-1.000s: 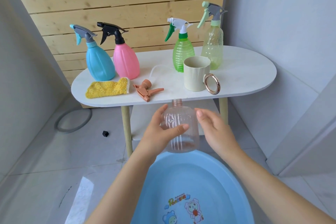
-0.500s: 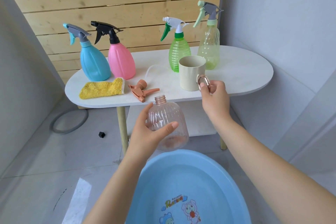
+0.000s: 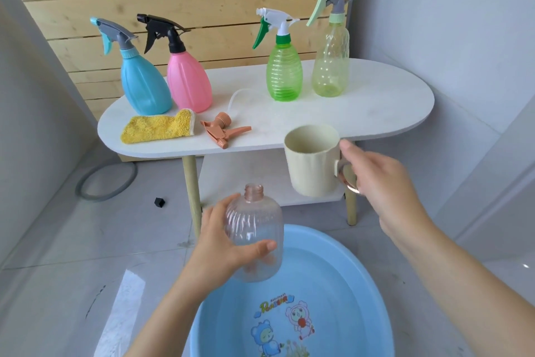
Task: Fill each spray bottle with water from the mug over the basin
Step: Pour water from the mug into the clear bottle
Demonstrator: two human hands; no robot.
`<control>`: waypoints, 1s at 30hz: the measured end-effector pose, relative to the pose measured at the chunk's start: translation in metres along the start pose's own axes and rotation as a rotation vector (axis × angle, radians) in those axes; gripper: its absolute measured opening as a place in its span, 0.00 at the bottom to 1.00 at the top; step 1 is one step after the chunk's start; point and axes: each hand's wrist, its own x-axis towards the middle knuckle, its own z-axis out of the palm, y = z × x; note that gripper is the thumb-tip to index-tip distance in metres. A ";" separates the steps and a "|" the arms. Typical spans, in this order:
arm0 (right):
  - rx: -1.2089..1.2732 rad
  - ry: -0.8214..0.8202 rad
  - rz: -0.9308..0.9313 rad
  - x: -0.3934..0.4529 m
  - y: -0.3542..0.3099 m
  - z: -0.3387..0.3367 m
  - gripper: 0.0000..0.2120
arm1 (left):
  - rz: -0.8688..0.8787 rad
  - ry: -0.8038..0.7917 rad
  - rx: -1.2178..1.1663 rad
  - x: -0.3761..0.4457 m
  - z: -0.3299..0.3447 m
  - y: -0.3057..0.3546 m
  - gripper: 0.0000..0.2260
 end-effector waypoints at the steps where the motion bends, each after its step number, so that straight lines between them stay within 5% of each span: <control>1: -0.016 -0.016 0.012 -0.008 0.006 -0.002 0.27 | -0.019 0.006 -0.002 -0.002 0.001 -0.007 0.46; 18: -0.310 -0.321 0.460 -0.052 0.171 0.035 0.29 | -0.120 0.068 0.150 -0.045 0.060 -0.125 0.42; 24: -0.759 -0.460 0.292 -0.050 0.192 0.047 0.22 | -0.254 0.038 0.182 -0.049 0.062 -0.142 0.47; 30: -1.072 -0.412 -0.144 -0.054 0.231 0.059 0.23 | -0.326 0.010 0.103 -0.054 0.065 -0.160 0.43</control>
